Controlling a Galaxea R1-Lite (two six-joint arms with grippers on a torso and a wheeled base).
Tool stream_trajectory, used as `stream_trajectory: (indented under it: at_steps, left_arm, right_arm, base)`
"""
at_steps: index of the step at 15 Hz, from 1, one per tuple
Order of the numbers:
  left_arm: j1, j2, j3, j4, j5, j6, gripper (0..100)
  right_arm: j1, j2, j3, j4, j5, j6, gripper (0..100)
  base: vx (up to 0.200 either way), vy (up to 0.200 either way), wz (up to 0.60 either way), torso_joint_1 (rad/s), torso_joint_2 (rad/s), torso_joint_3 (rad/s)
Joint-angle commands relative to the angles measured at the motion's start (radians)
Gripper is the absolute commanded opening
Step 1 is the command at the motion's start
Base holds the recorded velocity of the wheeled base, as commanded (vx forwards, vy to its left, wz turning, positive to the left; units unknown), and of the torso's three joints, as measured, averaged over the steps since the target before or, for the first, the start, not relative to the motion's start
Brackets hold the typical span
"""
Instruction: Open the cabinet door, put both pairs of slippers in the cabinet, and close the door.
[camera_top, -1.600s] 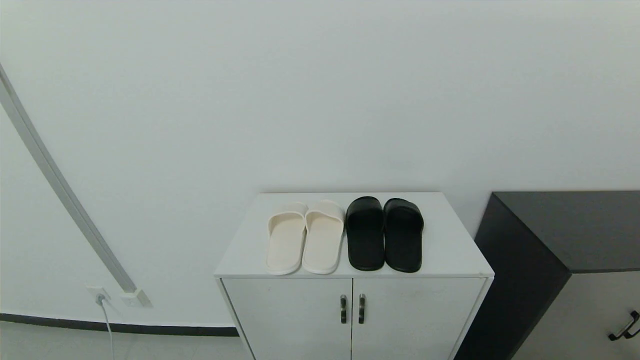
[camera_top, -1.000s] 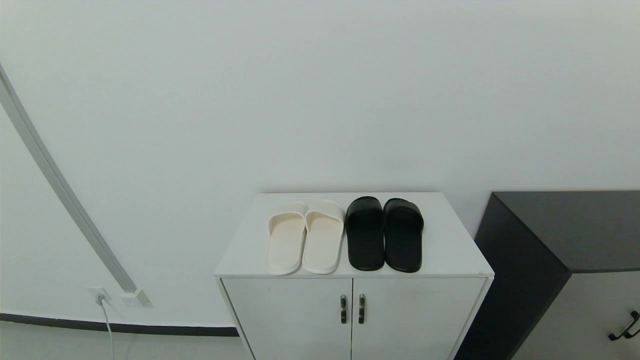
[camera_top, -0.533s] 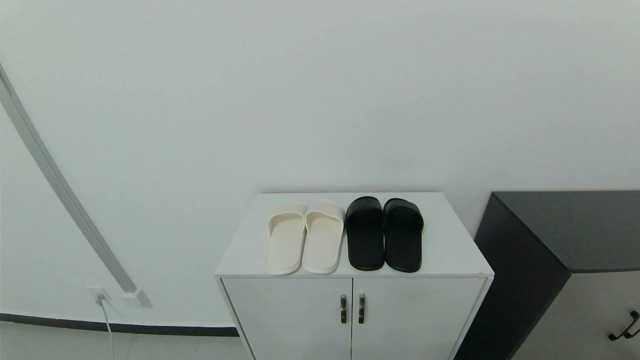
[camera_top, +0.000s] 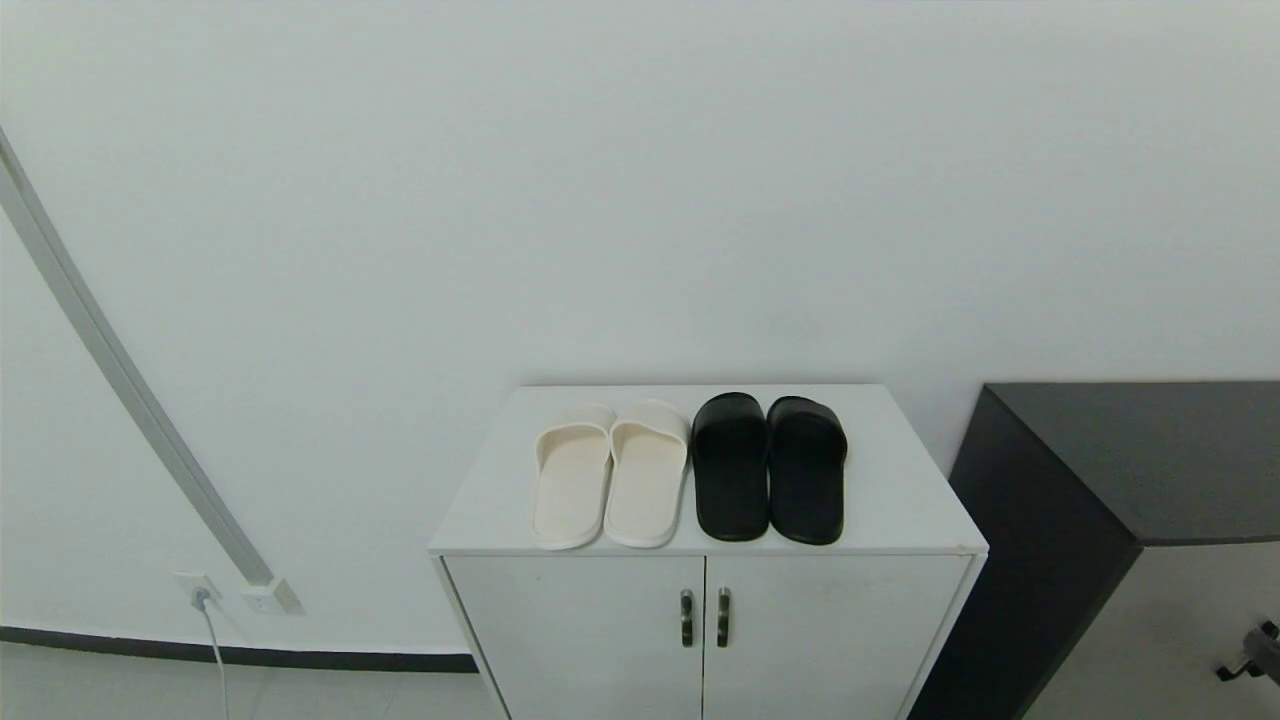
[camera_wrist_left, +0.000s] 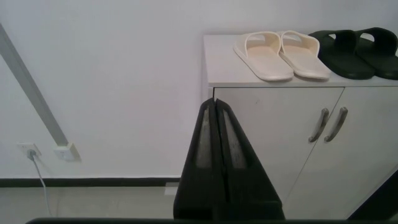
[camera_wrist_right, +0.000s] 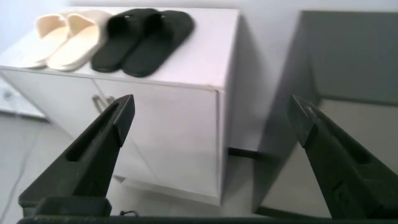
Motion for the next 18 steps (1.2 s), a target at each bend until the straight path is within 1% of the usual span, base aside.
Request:
stream_trajectory:
  at_steps: [1, 3, 4, 5, 6, 10, 12, 14, 16, 18]
  left_arm:
    - [0.000, 0.000, 0.000, 0.000, 0.001, 0.000, 0]
    - [0.000, 0.000, 0.000, 0.000, 0.001, 0.000, 0]
    - [0.000, 0.000, 0.000, 0.000, 0.001, 0.000, 0]
    - [0.000, 0.000, 0.000, 0.000, 0.001, 0.000, 0]
    - [0.000, 0.002, 0.000, 0.000, 0.001, 0.000, 0]
    - [0.000, 0.000, 0.000, 0.000, 0.001, -0.001, 0]
    - [0.000, 0.002, 0.000, 0.000, 0.001, -0.001, 0]
    - [0.000, 0.002, 0.000, 0.000, 0.001, -0.001, 0]
    - [0.000, 0.000, 0.000, 0.000, 0.001, -0.003, 0]
    - [0.000, 0.000, 0.000, 0.000, 0.001, -0.003, 0]
  right_arm:
    - [0.168, 0.274, -0.090, -0.096, -0.043, 0.021, 100]
    - [0.289, 0.332, -0.114, -0.134, -0.112, 0.033, 100]
    - [0.400, 0.401, -0.148, -0.164, -0.204, 0.093, 100]
    - [0.461, 0.447, -0.168, -0.177, -0.249, 0.138, 100]
    - [0.496, 0.487, -0.191, -0.190, -0.278, 0.162, 100]
    - [0.524, 0.645, -0.286, -0.228, -0.341, 0.170, 100]
    - [0.576, 0.714, -0.323, -0.265, -0.380, 0.170, 100]
    - [0.621, 0.812, -0.392, -0.274, -0.468, 0.176, 100]
    - [0.654, 0.902, -0.475, -0.274, -0.551, 0.217, 100]
    - [0.654, 0.975, -0.528, -0.276, -0.585, 0.227, 100]
  base:
    - [0.000, 0.000, 0.00, 0.000, 0.00, 0.000]
    - [0.000, 0.000, 0.00, 0.000, 0.00, 0.000]
    - [0.000, 0.000, 0.00, 0.000, 0.00, 0.000]
    - [0.000, 0.000, 0.00, 0.000, 0.00, 0.000]
    - [0.000, 0.000, 0.00, 0.000, 0.00, 0.000]
    - [0.000, 0.000, 0.00, 0.000, 0.00, 0.000]
    - [0.000, 0.000, 0.00, 0.000, 0.00, 0.000]
    - [0.000, 0.000, 0.00, 0.000, 0.00, 0.000]
    - [0.000, 0.000, 0.00, 0.000, 0.00, 0.000]
    - [0.000, 0.000, 0.00, 0.000, 0.00, 0.000]
